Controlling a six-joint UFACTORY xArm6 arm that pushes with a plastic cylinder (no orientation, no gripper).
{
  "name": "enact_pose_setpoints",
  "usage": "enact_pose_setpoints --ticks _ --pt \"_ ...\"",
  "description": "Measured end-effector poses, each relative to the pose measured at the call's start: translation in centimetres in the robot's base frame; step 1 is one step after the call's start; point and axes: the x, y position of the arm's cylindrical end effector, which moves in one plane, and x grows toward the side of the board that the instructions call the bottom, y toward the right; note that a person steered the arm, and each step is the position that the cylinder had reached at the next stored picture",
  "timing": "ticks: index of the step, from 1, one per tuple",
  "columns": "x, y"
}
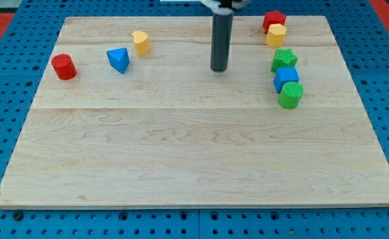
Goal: Place the blue triangle and yellow heart parallel to each other
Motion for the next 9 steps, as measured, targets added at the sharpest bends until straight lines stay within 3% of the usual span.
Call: enact_pose_setpoints --ticks 1,2,3,4,7,9 --pt "-5.2 -4.8" --pt "-6.8 -14.7" --pt "-6.8 -17.4" --pt "-5.7 -18.1" --pt "3.9 -18.2" --pt "6.6 -22.1"
